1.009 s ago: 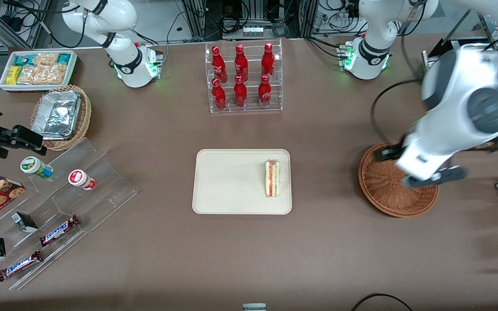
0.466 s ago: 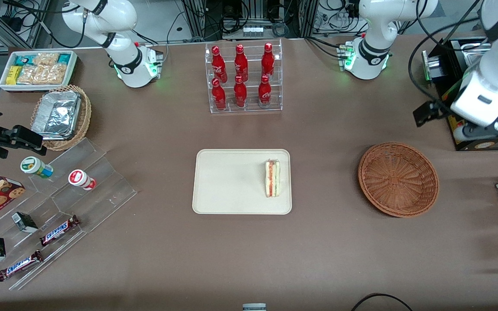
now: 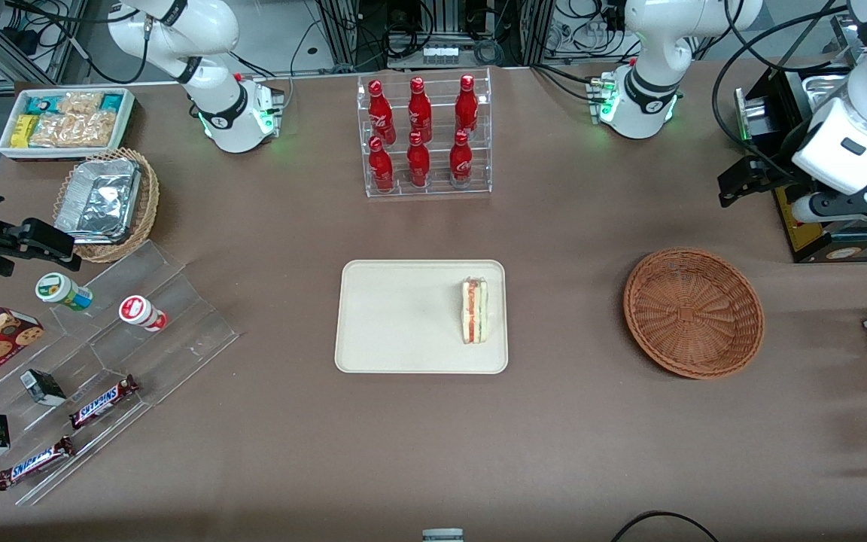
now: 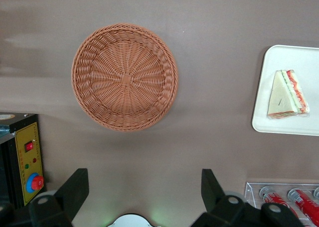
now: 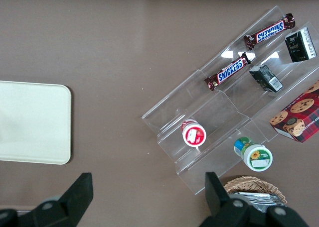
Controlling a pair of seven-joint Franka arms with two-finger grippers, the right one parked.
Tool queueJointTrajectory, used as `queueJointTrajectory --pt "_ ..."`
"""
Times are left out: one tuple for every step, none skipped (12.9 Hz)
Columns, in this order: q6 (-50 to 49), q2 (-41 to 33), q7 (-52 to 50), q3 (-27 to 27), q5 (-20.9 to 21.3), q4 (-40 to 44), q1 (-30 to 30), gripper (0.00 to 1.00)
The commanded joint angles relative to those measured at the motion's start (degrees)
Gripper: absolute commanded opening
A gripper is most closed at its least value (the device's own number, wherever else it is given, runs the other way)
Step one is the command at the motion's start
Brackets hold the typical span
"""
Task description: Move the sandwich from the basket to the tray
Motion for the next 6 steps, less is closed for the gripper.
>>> queueJointTrajectory --pt "1.28 -2.51 2.37 0.03 -0.08 -2.13 0.43 1.0" --pt "1.36 -2.43 2.37 0.12 0.7 -2.13 0.26 1.0" --pt "1.36 -2.51 2.37 0.12 2.19 -2.13 -0.01 1.0" --pt "1.19 -2.51 2.37 0.03 2.29 -2.13 0.08 1.0" --pt "1.01 -2.6 2.37 0.03 2.29 -2.13 -0.01 1.0" --pt "0.84 -2.6 2.37 -0.06 2.29 -1.87 -0.01 1.0"
